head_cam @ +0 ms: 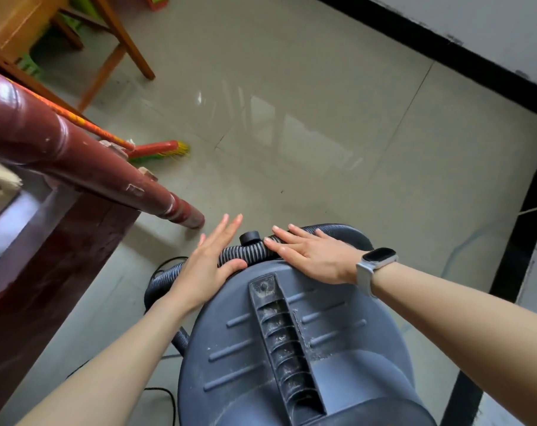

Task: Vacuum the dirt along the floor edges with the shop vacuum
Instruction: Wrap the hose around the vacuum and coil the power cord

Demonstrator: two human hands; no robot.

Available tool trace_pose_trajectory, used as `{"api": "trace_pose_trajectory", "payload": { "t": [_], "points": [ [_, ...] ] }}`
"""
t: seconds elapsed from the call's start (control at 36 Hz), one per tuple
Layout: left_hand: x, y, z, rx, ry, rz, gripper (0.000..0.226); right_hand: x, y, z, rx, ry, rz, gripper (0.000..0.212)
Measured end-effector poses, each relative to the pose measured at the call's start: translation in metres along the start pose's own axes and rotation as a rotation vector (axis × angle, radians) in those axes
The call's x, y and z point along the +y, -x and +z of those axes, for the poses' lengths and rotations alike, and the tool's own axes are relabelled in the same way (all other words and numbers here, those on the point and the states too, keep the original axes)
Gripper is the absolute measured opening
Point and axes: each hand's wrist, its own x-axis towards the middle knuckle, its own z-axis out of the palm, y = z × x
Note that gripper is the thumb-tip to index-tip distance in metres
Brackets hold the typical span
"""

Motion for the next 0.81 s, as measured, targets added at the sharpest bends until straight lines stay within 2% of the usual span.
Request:
{"api": "trace_pose_trajectory", "payload": {
  "t": [0.08,0.22,0.31,0.42,0.53,0.64,0.81],
  "points": [
    [0.005,0.001,0.002,-0.023,-0.044,-0.106,0.077,-0.004,-0.001,0.001,0.033,-0.034,0.008,0.047],
    [0.027,0.000,-0.001,-0.030,-0.108,-0.254,0.062,-0.004,0.002,0.007,0.211,-0.332,-0.015,0.043],
    [0.052,-0.006,0.001,0.009,-0.133,-0.233,0.058,0.014,0.010,0.010,0.372,-0.498,0.002,0.045],
    [0.104,-0.019,0.015,0.085,-0.209,-0.150,0.053,0.057,0.022,0.013,0.581,-0.469,0.111,0.047],
    [0.153,-0.023,0.059,-0.077,-0.430,-0.035,0.052,0.108,0.021,0.021,0.575,-0.376,0.197,0.055],
    [0.159,-0.043,0.099,-0.250,-0.598,-0.141,0.058,0.153,0.013,0.030,0.525,-0.337,0.272,0.065],
    [0.149,-0.105,0.119,-0.330,-0.776,-0.236,0.065,0.198,-0.009,0.045,0.511,-0.272,0.243,0.072]
  ]
}}
